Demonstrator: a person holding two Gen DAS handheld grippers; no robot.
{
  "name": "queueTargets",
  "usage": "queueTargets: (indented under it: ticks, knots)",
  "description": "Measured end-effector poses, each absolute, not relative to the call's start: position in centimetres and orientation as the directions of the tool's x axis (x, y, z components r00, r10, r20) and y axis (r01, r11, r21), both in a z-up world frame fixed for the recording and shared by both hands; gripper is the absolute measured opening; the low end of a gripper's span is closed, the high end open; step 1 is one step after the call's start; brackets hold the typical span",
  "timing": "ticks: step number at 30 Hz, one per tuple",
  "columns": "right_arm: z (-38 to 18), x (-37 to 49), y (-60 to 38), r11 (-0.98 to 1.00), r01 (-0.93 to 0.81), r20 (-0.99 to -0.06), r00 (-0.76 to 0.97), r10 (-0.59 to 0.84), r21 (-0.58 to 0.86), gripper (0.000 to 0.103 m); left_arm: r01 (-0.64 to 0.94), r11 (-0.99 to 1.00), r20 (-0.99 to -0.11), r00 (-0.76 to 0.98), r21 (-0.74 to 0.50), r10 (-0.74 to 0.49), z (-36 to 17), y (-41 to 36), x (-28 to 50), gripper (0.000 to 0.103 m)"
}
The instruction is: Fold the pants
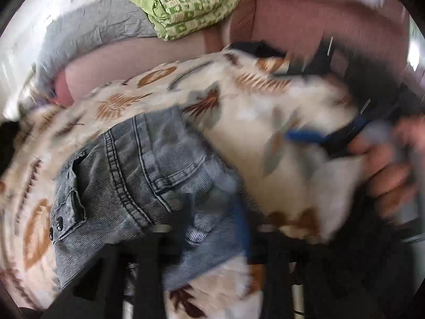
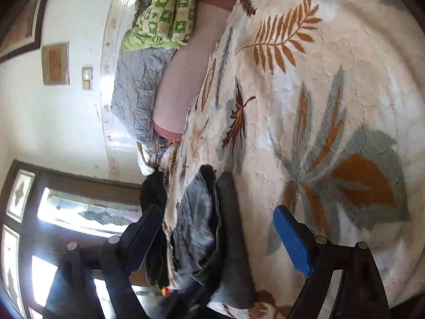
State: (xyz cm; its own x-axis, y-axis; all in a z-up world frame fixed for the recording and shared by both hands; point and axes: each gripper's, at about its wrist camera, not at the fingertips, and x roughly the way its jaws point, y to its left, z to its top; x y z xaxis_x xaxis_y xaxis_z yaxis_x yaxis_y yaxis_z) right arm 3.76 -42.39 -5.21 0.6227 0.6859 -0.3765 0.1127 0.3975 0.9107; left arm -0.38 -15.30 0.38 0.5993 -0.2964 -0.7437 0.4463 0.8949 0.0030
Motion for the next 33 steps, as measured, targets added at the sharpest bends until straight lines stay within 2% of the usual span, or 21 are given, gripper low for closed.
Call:
queueTargets:
  ticks: [1, 4, 6, 7, 8, 10, 12, 15, 16, 17, 19, 20, 21, 25, 27, 31, 33]
  knots:
    - [-4.8, 3.7, -42.1, 0.420, 0.101, -0.387, 0.620, 0.683, 0.902, 0.089, 0.435, 0.900, -0.710, 0.624, -0.031, -0.326, 2.2, -14.1, -1.0, 0.069]
    - [-4.0, 3.6, -40.6, 0.470, 0.067, -0.413, 0.594, 0.690, 0.880, 0.089, 0.365, 0.924, -0.599, 0.717, -0.113, -0.357, 6.5, -8.9, -2.7, 0.078]
    - [-3.8, 3.7, -38.7, 0.467, 0.043, -0.413, 0.542, 0.731, 0.883, 0.089, 0.288, 0.950, -0.558, 0.771, -0.123, -0.306, 7.8, -6.4, -2.8, 0.084]
    - [-3.5, 3.5, -37.4, 0.470, 0.021, -0.414, 0.510, 0.754, 0.883, 0.089, 0.213, 0.971, -0.548, 0.802, -0.109, -0.238, 7.9, -4.5, -2.7, 0.086]
    - [-3.3, 3.2, -36.3, 0.484, 0.010, -0.427, 0.484, 0.764, 0.875, 0.089, 0.159, 0.983, -0.558, 0.809, -0.097, -0.186, 7.6, -3.3, -2.2, 0.087]
    - [-3.0, 2.5, -34.5, 0.525, 0.016, -0.474, 0.453, 0.755, 0.851, 0.089, 0.052, 0.996, -0.633, 0.769, -0.078, -0.090, 5.5, -0.7, -0.5, 0.086]
    - [-2.5, 1.6, -33.6, 0.495, 0.008, -0.448, 0.441, 0.778, 0.869, 0.089, 0.024, 0.995, -0.677, 0.732, -0.093, -0.080, 3.7, 0.5, 0.1, 0.086]
    - [-1.4, 1.5, -32.1, 0.386, -0.022, -0.342, 0.417, 0.842, 0.922, 0.089, 0.016, 0.991, -0.714, 0.692, -0.130, -0.105, 1.0, 1.0, 0.5, 0.086]
    - [-1.5, 1.9, -31.4, 0.370, -0.027, -0.328, 0.406, 0.853, 0.929, 0.089, 0.020, 0.991, -0.720, 0.685, -0.133, -0.111, 0.4, 0.6, 0.9, 0.086]
    - [-2.2, 2.4, -31.0, 0.396, -0.015, -0.357, 0.398, 0.845, 0.918, 0.089, 0.028, 0.990, -0.729, 0.674, -0.137, -0.120, -0.4, 0.2, 1.3, 0.086]
    - [-6.0, 3.2, -31.1, 0.527, 0.138, -0.536, 0.378, 0.755, 0.839, 0.086, 0.021, 0.988, -0.735, 0.666, -0.153, -0.128, -1.0, 0.5, 1.5, 0.086]
    - [-7.5, 3.0, -31.5, 0.480, 0.181, -0.511, 0.388, 0.767, 0.858, 0.073, 0.023, 0.985, -0.735, 0.662, -0.173, -0.145, -1.1, 0.6, 1.7, 0.087]
    - [-8.0, 2.4, -32.1, 0.429, 0.195, -0.470, 0.420, 0.776, 0.882, 0.072, 0.024, 0.983, -0.730, 0.667, -0.183, -0.152, -1.0, 0.8, 1.5, 0.086]
    - [-4.8, 2.0, -31.6, 0.484, 0.150, -0.498, 0.421, 0.758, 0.862, 0.075, 0.012, 0.983, -0.673, 0.727, -0.184, -0.135, 0.0, 1.6, 1.1, 0.086]
    - [-3.4, 2.3, -30.3, 0.481, 0.100, -0.477, 0.407, 0.779, 0.871, 0.076, 0.014, 0.981, -0.702, 0.697, -0.195, -0.149, -1.0, 1.6, 1.8, 0.086]
    - [-5.6, 3.3, -29.1, 0.490, 0.192, -0.525, 0.372, 0.766, 0.850, 0.076, 0.023, 0.981, -0.719, 0.677, -0.194, -0.159, -2.4, 1.2, 2.3, 0.087]
    - [-7.1, 3.6, -29.0, 0.458, 0.235, -0.515, 0.377, 0.770, 0.857, 0.076, 0.032, 0.982, -0.713, 0.684, -0.186, -0.158, -2.4, 1.2, 2.1, 0.087]
